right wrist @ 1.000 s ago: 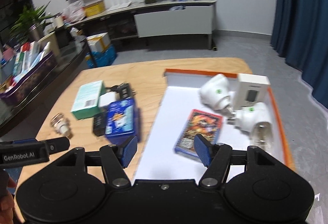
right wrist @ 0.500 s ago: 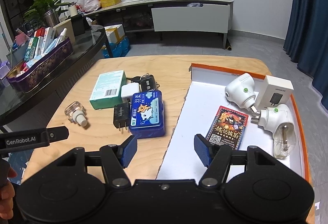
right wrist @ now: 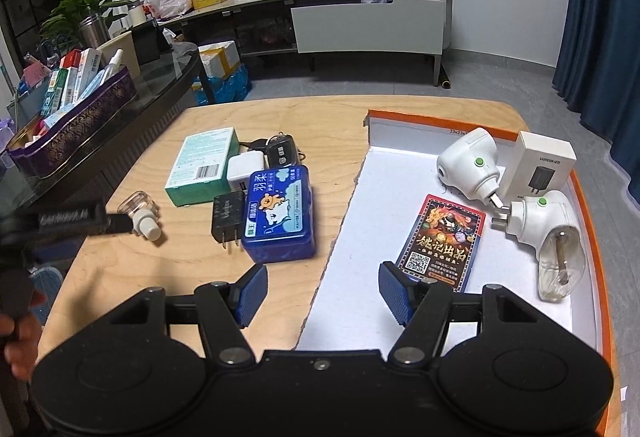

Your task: Organize rigid objects

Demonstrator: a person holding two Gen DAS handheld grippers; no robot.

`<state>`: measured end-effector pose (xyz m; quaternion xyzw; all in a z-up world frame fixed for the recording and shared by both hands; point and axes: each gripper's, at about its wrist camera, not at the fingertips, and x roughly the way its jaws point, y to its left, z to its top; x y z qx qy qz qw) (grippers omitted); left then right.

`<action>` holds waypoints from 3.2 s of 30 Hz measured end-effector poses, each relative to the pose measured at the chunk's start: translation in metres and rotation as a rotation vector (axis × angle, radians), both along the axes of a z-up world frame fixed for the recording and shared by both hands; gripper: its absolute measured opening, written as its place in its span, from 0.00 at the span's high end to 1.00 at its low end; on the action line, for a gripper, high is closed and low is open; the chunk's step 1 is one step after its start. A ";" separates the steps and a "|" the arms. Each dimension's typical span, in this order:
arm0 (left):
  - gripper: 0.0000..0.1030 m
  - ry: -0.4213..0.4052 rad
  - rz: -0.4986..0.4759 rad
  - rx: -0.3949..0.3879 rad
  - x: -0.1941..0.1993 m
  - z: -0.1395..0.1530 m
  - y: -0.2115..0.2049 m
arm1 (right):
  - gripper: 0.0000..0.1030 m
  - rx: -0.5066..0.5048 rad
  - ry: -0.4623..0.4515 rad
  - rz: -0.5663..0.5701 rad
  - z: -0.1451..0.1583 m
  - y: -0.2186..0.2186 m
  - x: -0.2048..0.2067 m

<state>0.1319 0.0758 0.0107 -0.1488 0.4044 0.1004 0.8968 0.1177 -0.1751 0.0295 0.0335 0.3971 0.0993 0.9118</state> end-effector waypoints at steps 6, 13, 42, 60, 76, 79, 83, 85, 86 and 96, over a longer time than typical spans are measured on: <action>0.07 0.020 0.027 0.005 0.033 -0.012 0.005 | 0.27 0.008 0.012 -0.007 -0.006 -0.004 0.007; 0.16 0.045 -0.003 0.068 0.055 -0.033 0.005 | 0.27 0.001 0.025 0.001 -0.013 -0.002 0.017; 0.48 -0.100 -0.229 0.045 -0.007 -0.017 -0.015 | 0.27 -0.039 0.093 0.108 -0.041 0.065 0.119; 0.48 -0.163 -0.322 0.032 -0.035 0.013 -0.064 | 0.28 0.004 -0.041 -0.002 0.014 -0.001 0.038; 0.48 -0.198 -0.661 0.011 -0.059 0.027 -0.205 | 0.28 -0.008 -0.047 -0.348 0.028 -0.146 -0.076; 0.48 -0.193 -0.671 0.027 -0.065 0.024 -0.212 | 0.28 0.000 -0.039 -0.345 0.020 -0.146 -0.080; 0.48 -0.170 -0.669 0.050 -0.072 0.019 -0.215 | 0.28 0.023 -0.035 -0.333 0.016 -0.146 -0.082; 0.48 -0.157 -0.665 0.057 -0.074 0.017 -0.215 | 0.28 0.025 -0.033 -0.325 0.015 -0.145 -0.083; 0.48 -0.152 -0.663 0.059 -0.075 0.017 -0.214 | 0.28 0.027 -0.031 -0.321 0.014 -0.145 -0.083; 0.48 -0.142 -0.638 0.077 -0.079 0.017 -0.210 | 0.28 0.027 -0.027 -0.313 0.012 -0.141 -0.084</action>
